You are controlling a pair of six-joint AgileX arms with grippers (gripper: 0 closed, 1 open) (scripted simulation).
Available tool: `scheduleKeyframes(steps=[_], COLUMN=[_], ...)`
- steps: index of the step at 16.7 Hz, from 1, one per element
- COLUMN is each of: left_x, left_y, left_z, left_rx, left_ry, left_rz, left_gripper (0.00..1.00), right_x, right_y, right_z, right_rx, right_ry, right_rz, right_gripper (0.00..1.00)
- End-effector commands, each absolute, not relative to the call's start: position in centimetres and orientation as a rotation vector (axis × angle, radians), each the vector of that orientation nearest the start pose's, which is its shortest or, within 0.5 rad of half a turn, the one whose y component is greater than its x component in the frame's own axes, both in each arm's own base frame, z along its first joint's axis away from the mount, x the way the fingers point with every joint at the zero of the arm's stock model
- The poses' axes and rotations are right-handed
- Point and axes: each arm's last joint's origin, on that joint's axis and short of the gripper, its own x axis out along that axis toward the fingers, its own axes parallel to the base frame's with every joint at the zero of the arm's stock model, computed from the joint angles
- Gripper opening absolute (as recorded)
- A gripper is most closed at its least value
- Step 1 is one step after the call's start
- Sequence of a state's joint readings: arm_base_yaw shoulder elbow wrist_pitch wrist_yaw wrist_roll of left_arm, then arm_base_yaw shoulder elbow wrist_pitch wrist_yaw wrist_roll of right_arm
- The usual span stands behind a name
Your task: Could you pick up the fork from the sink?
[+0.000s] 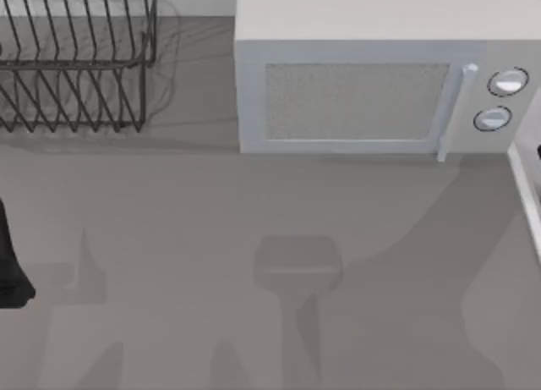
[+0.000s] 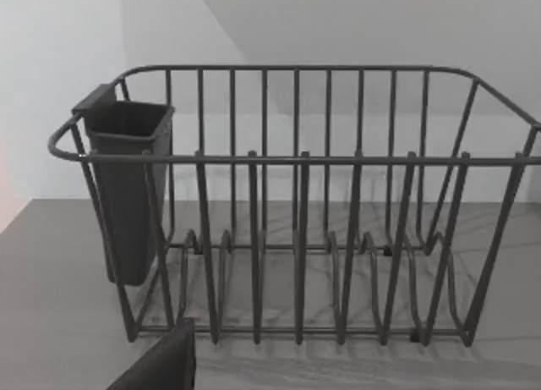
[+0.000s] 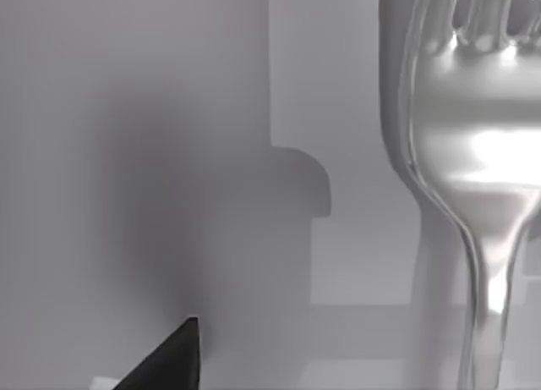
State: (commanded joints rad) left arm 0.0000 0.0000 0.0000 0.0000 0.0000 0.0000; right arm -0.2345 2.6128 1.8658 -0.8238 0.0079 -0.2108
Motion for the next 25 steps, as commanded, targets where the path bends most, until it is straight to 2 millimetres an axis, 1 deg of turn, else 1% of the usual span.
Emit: scheduleKeyframes(steps=[1,14,15,22,23,25], left_x=[10.6,10.6,10.6,10.6,10.6,10.6], left_y=[-0.1,-0.1,-0.1,-0.1,-0.1,-0.1], left_z=[16.0,16.0,16.0,16.0,16.0,16.0], left_rx=[0.0,0.0,0.0,0.0,0.0,0.0], left_ry=[0.0,0.0,0.0,0.0,0.0,0.0], left_rz=[0.0,0.0,0.0,0.0,0.0,0.0], left_gripper=[1.0,1.0,1.0,1.0,1.0,1.0], right_x=[46.2,46.2,46.2,46.2,46.8,46.9], right_y=[-10.5,-10.5,-10.5,-10.5,-10.4,-10.5], right_z=[1.1,1.1,1.1,1.1,3.5,4.0], right_rx=[0.008,0.008,0.008,0.008,0.012,0.011], right_ry=[1.571,1.571,1.571,1.571,1.525,1.522], right_rz=[-0.008,-0.008,-0.008,-0.008,-0.012,-0.013], right_gripper=[1.0,0.02,0.0,0.0,0.0,0.0])
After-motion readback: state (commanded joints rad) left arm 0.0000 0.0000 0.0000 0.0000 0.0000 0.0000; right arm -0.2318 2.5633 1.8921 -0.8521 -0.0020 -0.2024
